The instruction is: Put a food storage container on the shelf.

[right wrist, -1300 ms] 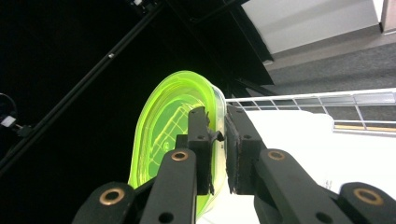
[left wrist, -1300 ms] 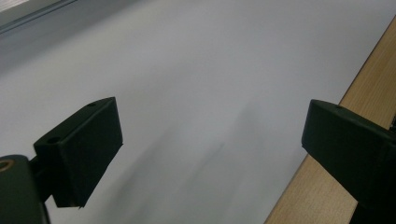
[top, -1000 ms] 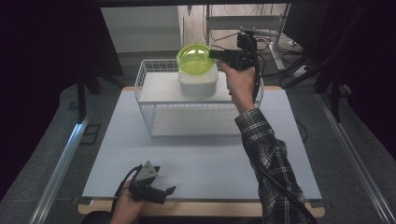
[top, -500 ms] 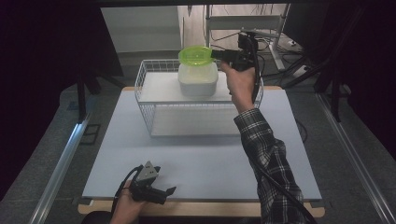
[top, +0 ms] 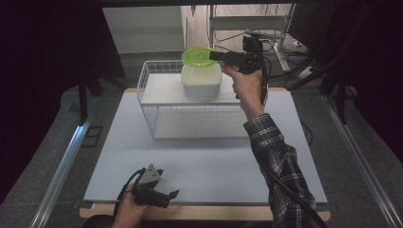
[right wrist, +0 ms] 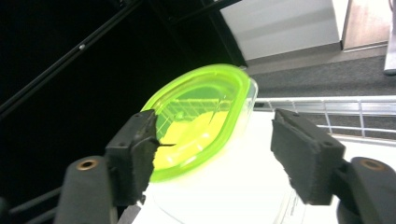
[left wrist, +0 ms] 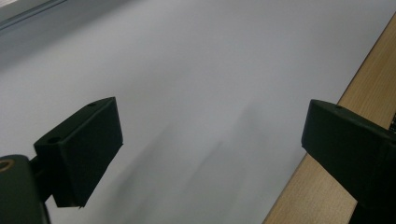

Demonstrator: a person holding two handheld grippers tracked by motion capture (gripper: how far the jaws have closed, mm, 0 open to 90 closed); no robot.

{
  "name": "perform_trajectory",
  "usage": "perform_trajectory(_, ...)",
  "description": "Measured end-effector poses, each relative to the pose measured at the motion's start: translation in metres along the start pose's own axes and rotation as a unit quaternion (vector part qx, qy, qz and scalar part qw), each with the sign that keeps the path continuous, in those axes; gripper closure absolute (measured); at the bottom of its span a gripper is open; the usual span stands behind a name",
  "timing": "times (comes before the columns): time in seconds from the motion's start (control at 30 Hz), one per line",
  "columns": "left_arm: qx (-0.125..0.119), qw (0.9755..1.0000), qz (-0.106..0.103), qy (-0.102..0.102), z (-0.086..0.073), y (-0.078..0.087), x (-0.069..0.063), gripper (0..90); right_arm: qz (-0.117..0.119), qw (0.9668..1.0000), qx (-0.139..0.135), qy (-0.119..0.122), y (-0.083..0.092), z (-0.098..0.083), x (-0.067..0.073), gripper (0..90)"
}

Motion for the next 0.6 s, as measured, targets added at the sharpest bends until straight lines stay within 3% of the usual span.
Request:
perform_trajectory(0.37,0.002,1.0000,0.001,0.000,0.000,0.000,0.000,4.9,0.013,0.9984,0.012,0.054,0.013,-0.021,0.005,18.5)
perform_trajectory(0.6,0.002,1.0000,0.000,0.000,0.000,-0.001,0.001,4.9,0.012,0.9950,0.029,0.094,0.021,-0.039,0.005,15.1)
Point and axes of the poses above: each handheld gripper's, and its own axes: y roughly backward along the jaws, z roughly out of its top, x roughly to its left, the point moved 2 cm from there along -y, roughly forward along the jaws, and after that the axes turned 13 degrees about y, right-handed, at the moved point
